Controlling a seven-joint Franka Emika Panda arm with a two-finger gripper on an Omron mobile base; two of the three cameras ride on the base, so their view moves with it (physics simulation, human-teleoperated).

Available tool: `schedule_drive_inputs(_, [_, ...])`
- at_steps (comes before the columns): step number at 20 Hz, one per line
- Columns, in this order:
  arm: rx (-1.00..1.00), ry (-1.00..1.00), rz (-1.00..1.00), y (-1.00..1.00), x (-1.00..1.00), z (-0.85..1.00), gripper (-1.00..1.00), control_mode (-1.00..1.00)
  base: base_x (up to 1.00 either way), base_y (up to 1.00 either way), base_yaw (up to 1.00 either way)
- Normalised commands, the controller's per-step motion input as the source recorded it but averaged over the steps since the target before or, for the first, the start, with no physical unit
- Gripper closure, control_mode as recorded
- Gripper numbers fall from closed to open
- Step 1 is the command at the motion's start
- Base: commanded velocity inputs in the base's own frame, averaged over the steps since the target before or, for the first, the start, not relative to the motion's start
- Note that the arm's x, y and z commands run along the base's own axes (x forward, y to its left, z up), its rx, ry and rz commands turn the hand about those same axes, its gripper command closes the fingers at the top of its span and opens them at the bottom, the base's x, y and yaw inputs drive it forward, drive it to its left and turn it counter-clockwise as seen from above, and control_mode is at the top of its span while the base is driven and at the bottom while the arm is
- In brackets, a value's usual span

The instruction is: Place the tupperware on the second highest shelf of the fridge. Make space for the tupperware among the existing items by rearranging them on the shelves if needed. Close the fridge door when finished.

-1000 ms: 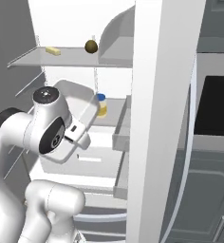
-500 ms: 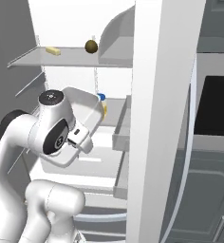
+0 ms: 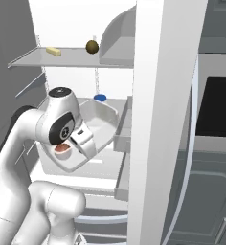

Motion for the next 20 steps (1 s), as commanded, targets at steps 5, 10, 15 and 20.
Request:
schedule_drive_inputs(5, [0.0,0.08,-0.13,-0.03,0.57,-0.15,1.0,-1.0,0.0,0.0,0.0])
schedule_drive_inputs(10, [0.0,0.01,-0.03,0.0,0.44,-0.31,1.0,-1.0,0.0,0.0,0.0])
schedule_drive_inputs(15, [0.0,0.0,0.0,-0.01,0.28,-0.3,1.0,-1.0,0.0,0.0,0.0])
schedule_drive_inputs(20, [0.0,-0.01,-0.02,-0.13,0.19,-0.05,1.0,-1.0,0.0,0.0,0.0])
